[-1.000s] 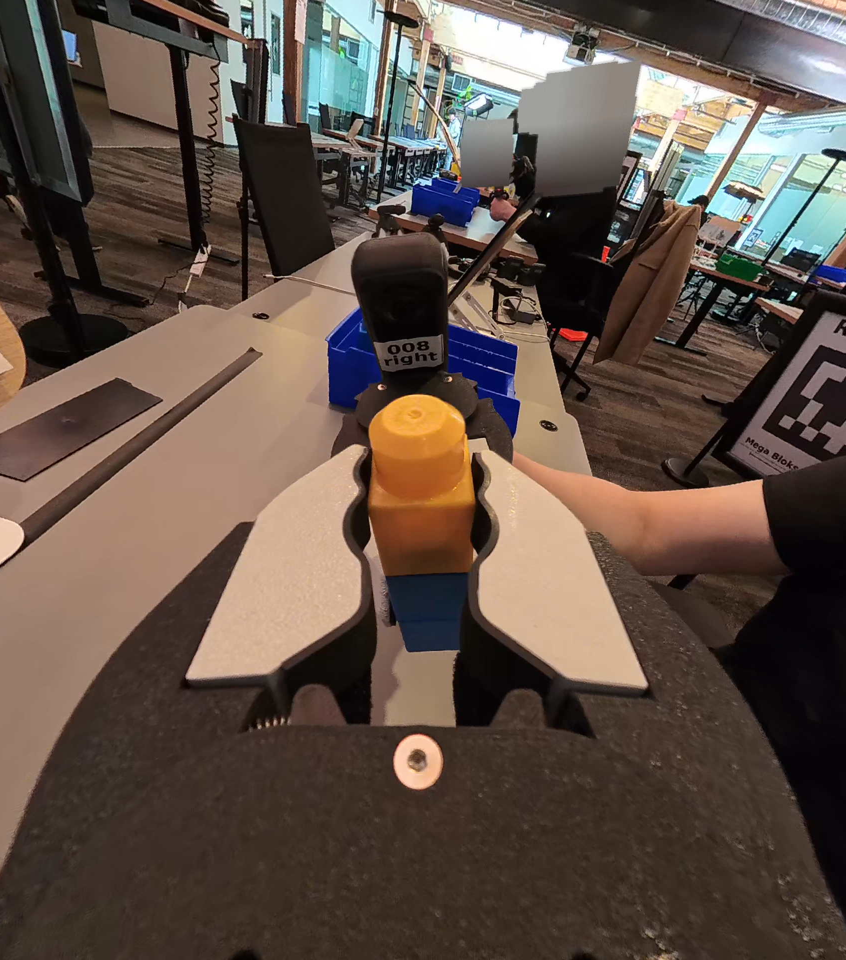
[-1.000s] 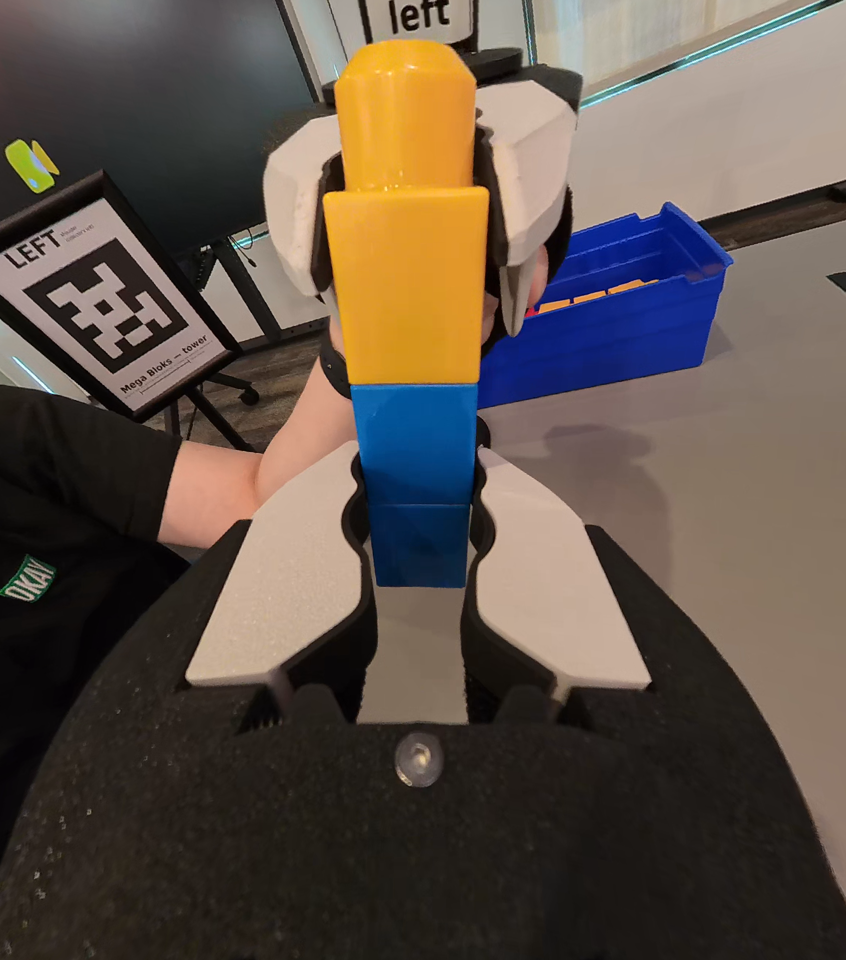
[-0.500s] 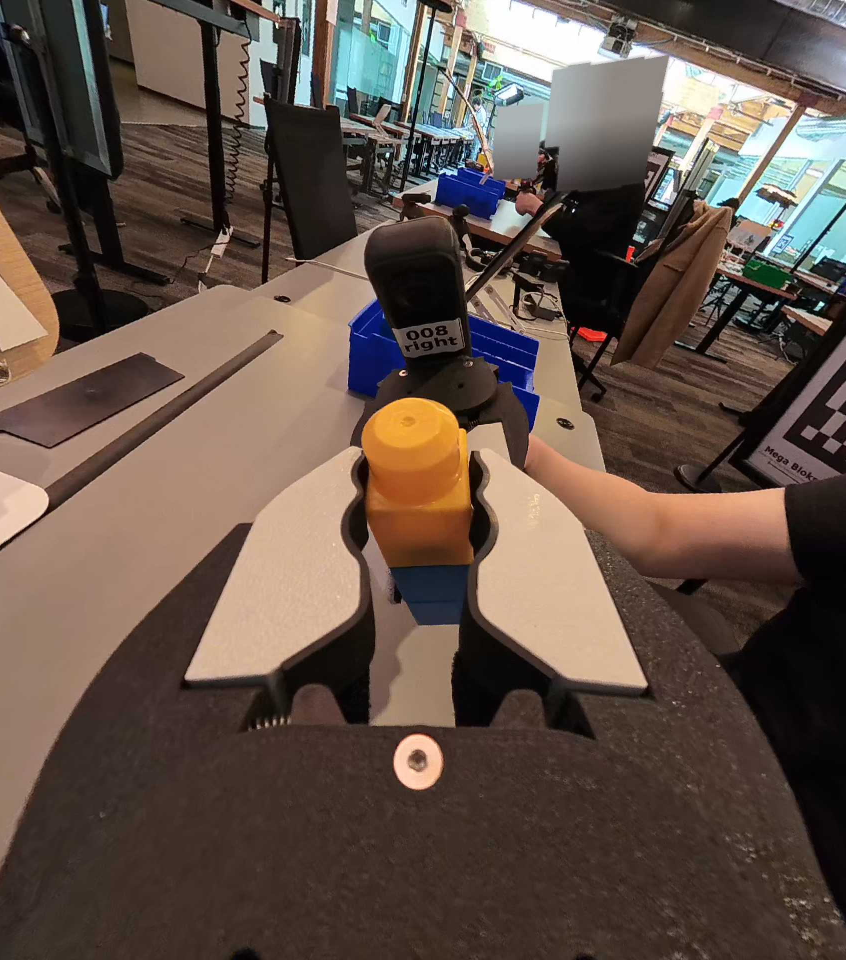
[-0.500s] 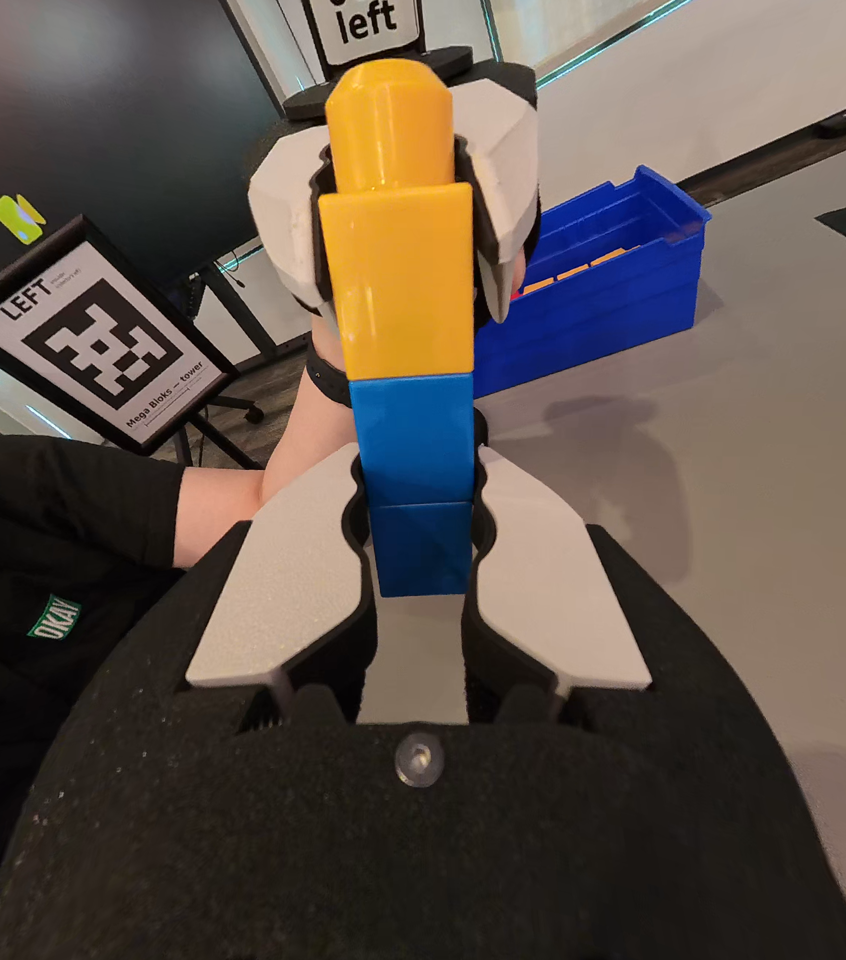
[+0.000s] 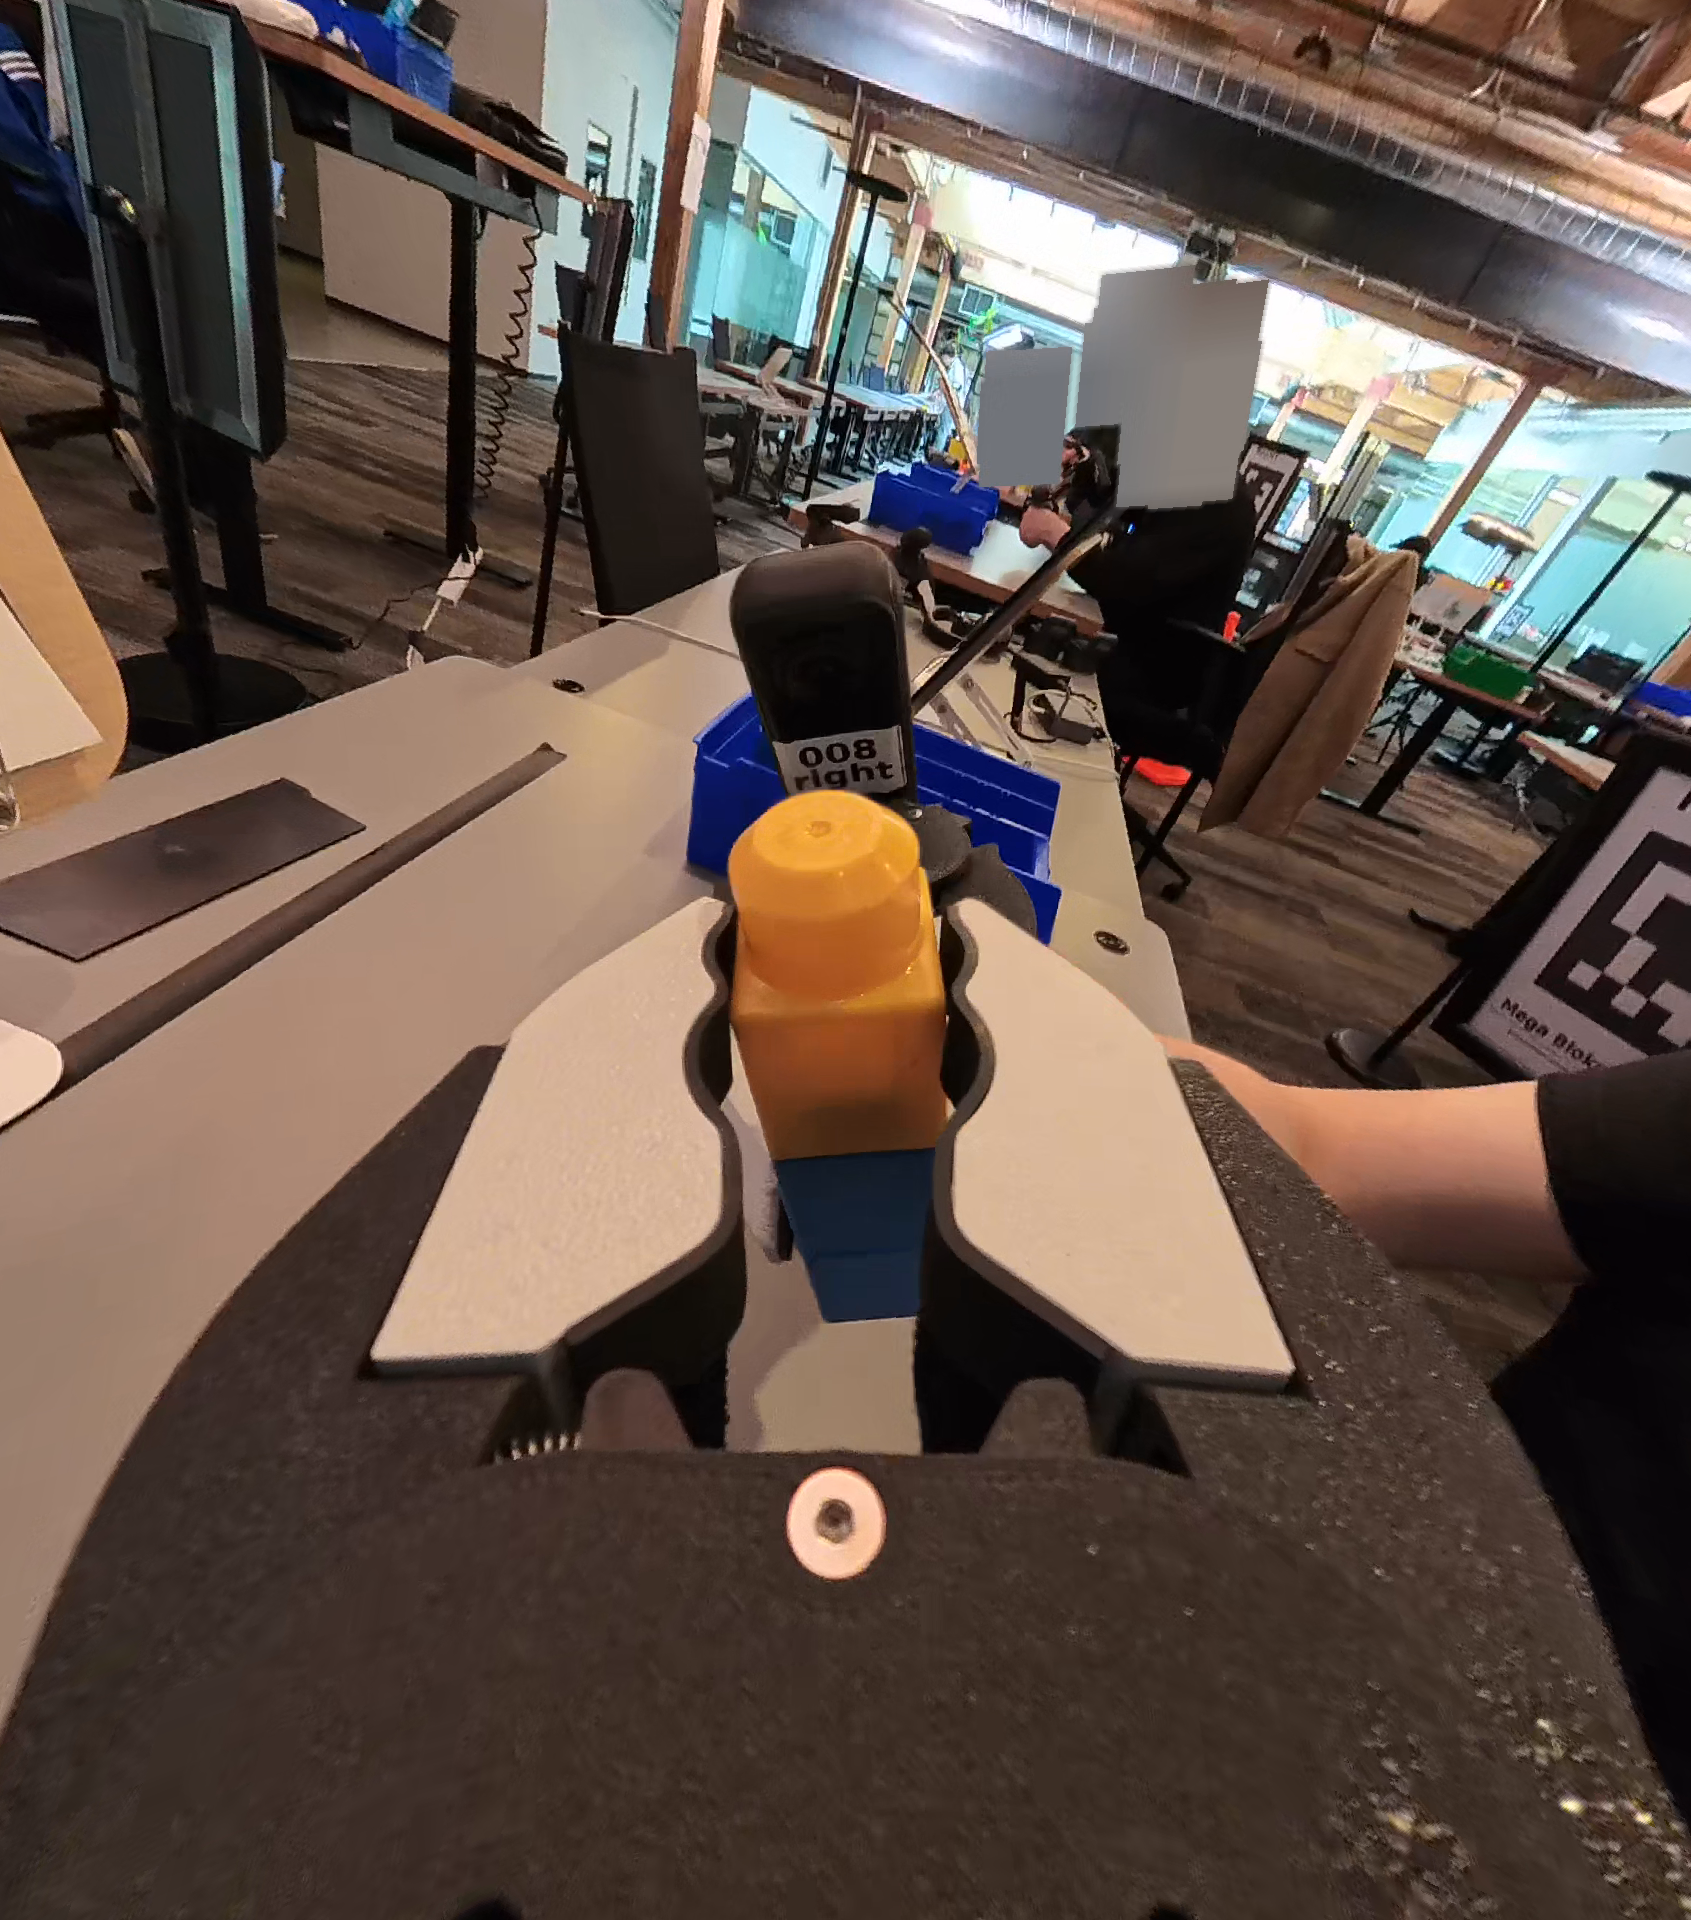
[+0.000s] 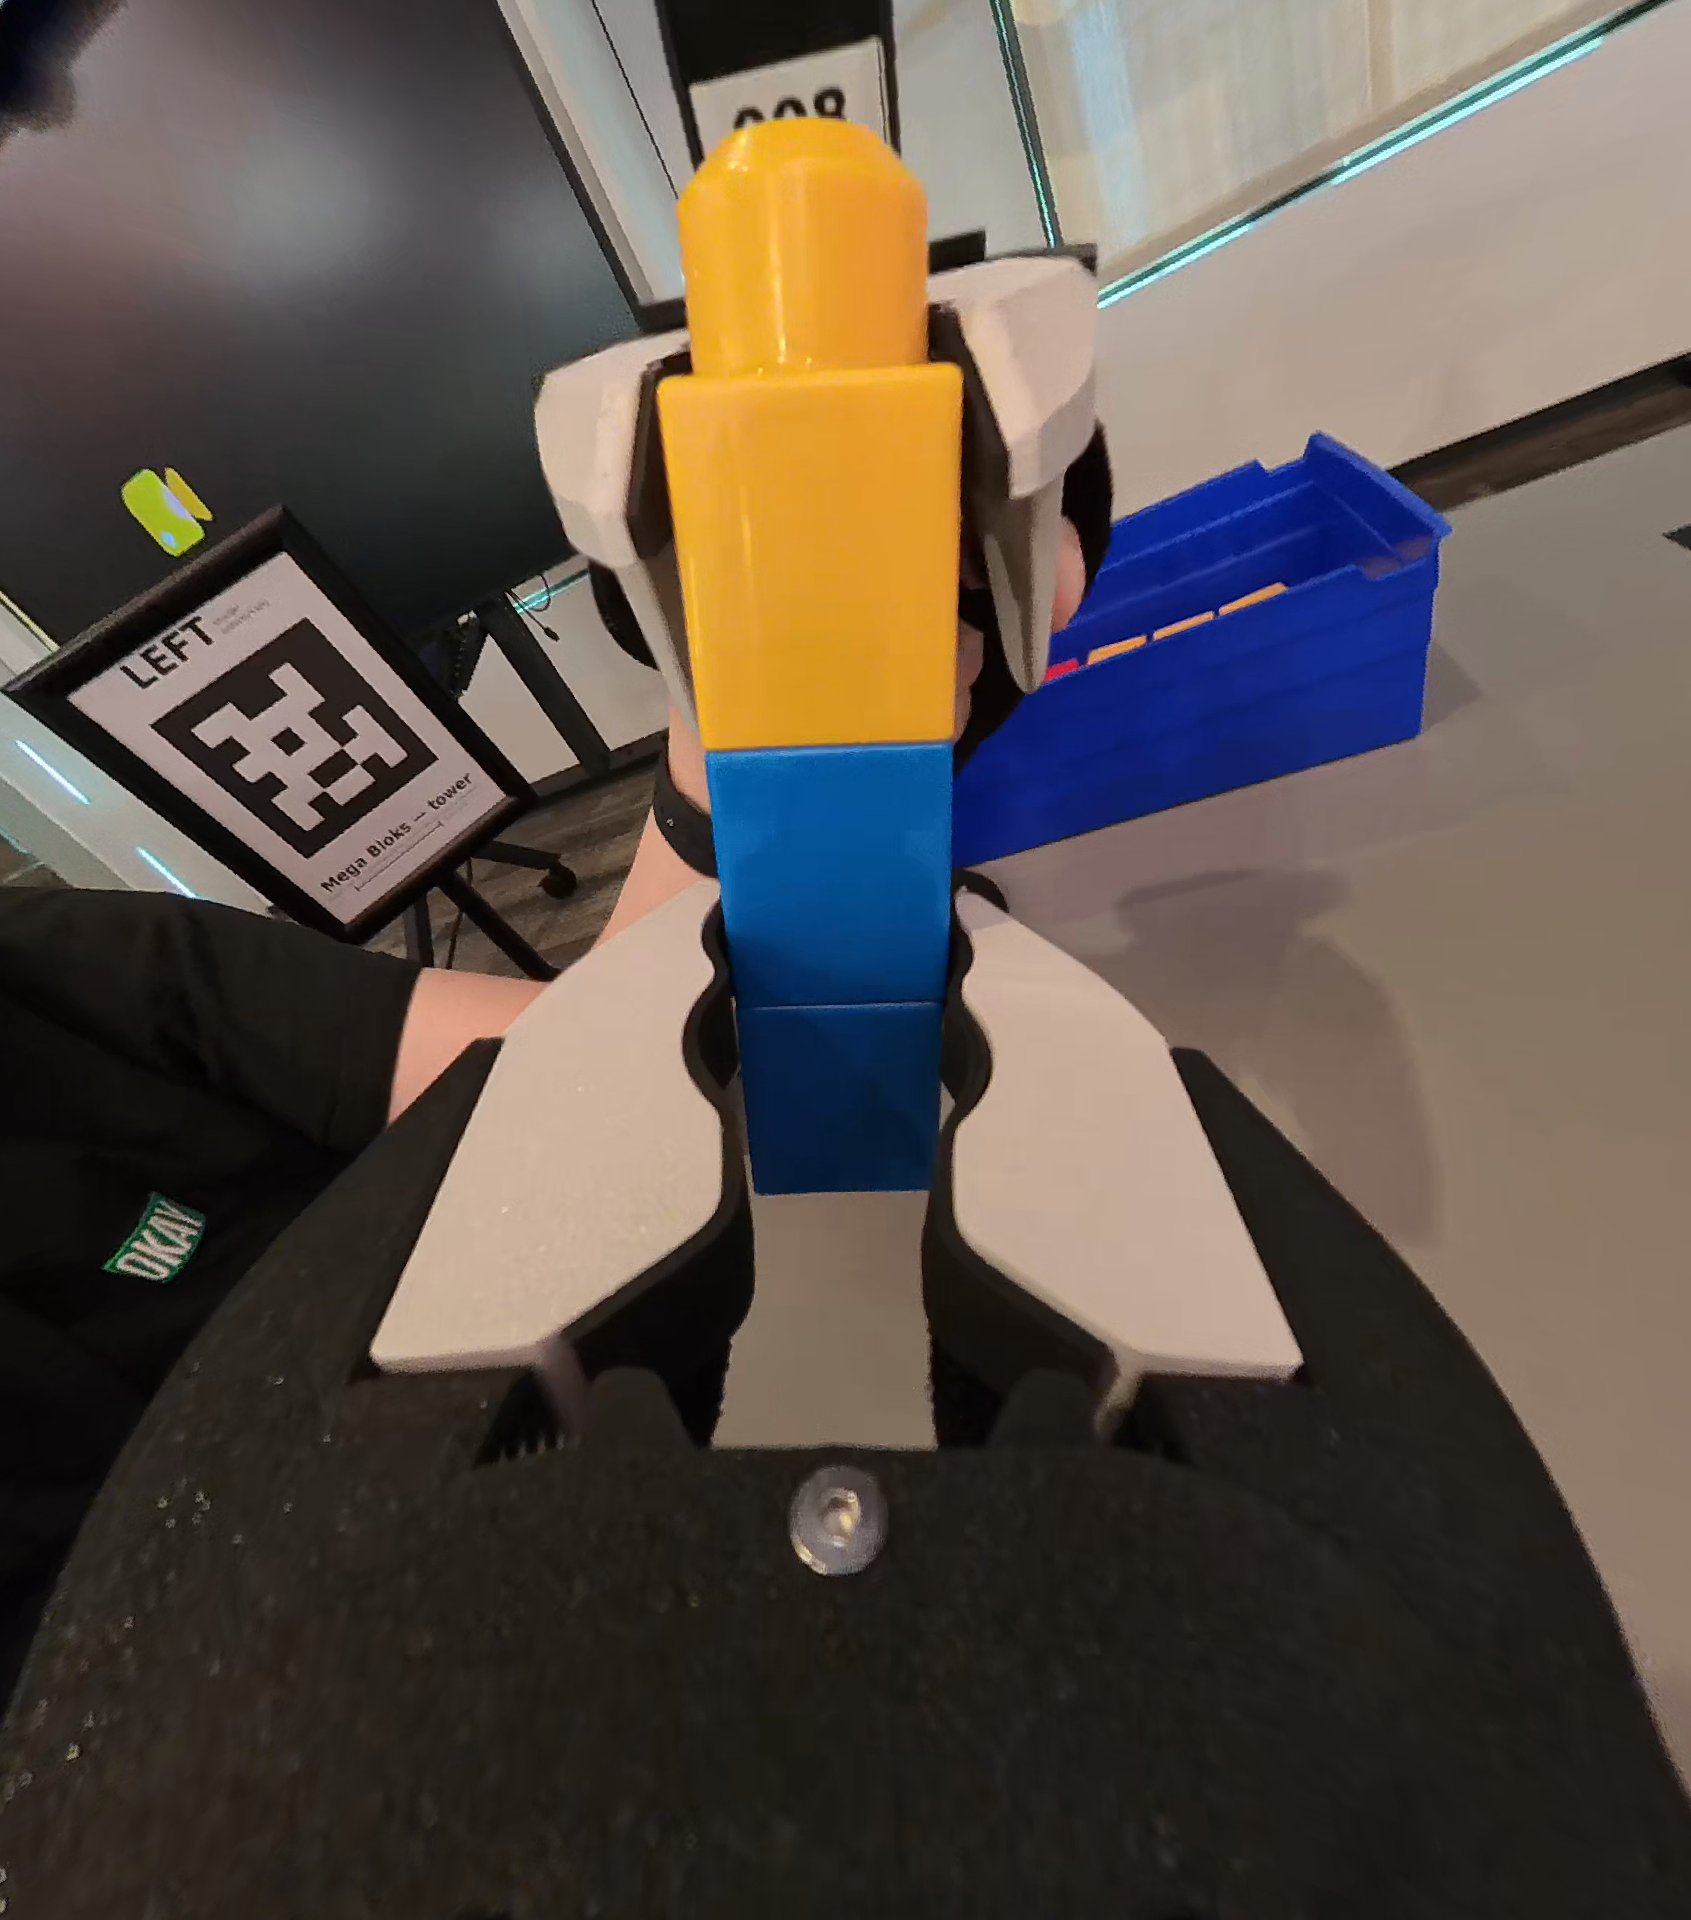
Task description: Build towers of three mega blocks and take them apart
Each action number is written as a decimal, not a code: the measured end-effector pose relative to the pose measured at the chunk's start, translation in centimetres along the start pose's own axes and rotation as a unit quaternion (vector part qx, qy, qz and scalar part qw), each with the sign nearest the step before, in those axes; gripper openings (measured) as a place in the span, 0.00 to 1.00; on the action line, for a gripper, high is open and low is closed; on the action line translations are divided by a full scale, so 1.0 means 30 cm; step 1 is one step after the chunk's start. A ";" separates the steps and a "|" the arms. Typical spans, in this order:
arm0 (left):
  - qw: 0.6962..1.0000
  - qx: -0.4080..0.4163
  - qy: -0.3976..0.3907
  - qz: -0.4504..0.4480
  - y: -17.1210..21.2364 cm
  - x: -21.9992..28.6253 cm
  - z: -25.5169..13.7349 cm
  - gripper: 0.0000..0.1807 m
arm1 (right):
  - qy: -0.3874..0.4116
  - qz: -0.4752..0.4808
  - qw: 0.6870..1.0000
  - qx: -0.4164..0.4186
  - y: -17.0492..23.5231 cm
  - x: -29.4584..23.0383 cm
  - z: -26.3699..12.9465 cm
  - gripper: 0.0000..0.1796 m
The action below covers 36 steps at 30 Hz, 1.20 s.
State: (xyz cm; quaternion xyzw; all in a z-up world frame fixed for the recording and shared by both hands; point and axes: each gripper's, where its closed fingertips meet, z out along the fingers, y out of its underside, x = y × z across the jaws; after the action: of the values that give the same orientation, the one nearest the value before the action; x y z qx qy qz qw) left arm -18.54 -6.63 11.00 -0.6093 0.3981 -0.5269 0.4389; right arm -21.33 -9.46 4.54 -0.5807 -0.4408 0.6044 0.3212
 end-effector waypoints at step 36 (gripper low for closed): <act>1.000 -0.023 0.012 0.002 0.023 0.006 0.018 0.20 | 0.045 -0.052 0.998 0.013 -0.023 0.017 -0.022 0.19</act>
State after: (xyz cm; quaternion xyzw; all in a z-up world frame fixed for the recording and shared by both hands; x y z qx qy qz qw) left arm -17.99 -6.94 10.36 -0.6119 0.4169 -0.5239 0.4210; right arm -20.83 -8.61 4.98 -0.5796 -0.4477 0.5657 0.3791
